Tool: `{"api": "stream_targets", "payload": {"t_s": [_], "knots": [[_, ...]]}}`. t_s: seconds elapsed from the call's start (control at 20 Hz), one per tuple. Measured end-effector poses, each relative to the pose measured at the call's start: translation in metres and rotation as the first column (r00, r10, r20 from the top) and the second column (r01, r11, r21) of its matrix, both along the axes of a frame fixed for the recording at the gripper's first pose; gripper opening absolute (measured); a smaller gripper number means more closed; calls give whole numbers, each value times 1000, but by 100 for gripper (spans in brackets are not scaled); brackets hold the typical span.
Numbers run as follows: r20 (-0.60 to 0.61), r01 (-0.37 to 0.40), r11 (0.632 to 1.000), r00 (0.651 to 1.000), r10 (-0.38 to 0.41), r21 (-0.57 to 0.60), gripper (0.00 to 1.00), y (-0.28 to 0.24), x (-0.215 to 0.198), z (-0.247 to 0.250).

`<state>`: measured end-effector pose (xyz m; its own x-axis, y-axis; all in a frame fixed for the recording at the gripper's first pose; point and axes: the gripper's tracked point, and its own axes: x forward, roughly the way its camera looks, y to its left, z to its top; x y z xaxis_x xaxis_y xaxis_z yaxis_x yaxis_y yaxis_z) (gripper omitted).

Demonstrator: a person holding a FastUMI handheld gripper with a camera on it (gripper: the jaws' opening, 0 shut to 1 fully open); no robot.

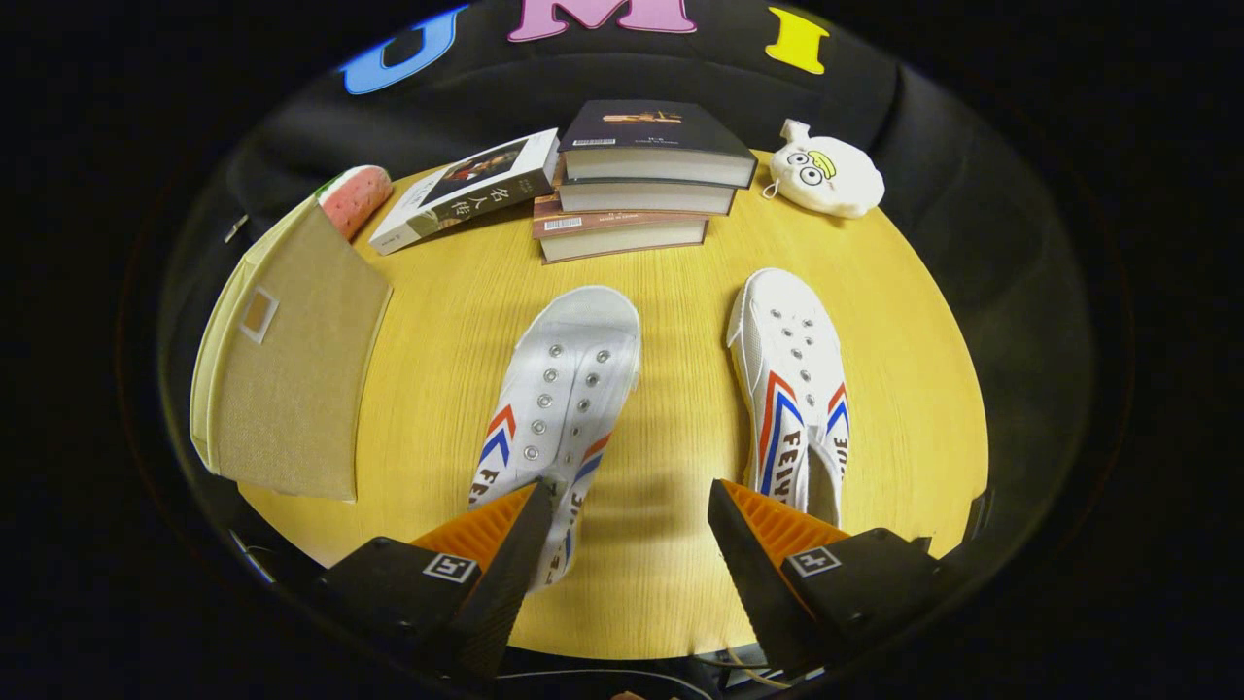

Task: Open the storage box then place both shoes into the box .Put the left shoe in first, then the right shoe, with the right side of both shoes facing outward in a uniform manner.

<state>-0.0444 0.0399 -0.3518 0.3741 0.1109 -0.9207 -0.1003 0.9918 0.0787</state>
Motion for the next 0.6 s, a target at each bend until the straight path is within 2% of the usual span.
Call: {"api": "stream_targets", "payload": {"t_s": [0.2,0.3,0.4,0.5,0.55,0.6], "knots": [[-47,17,1000,999,-17,-8,99,3,13,-21],[-76,46,999,996,-44,26,99,7,17,-29],[-125,70,993,990,-58,91,94,19,18,-35],[-159,101,983,984,-76,156,70,33,19,-35],[-169,103,981,983,-75,166,41,37,18,-34],[-166,106,981,983,-79,162,30,37,19,-35]]}}
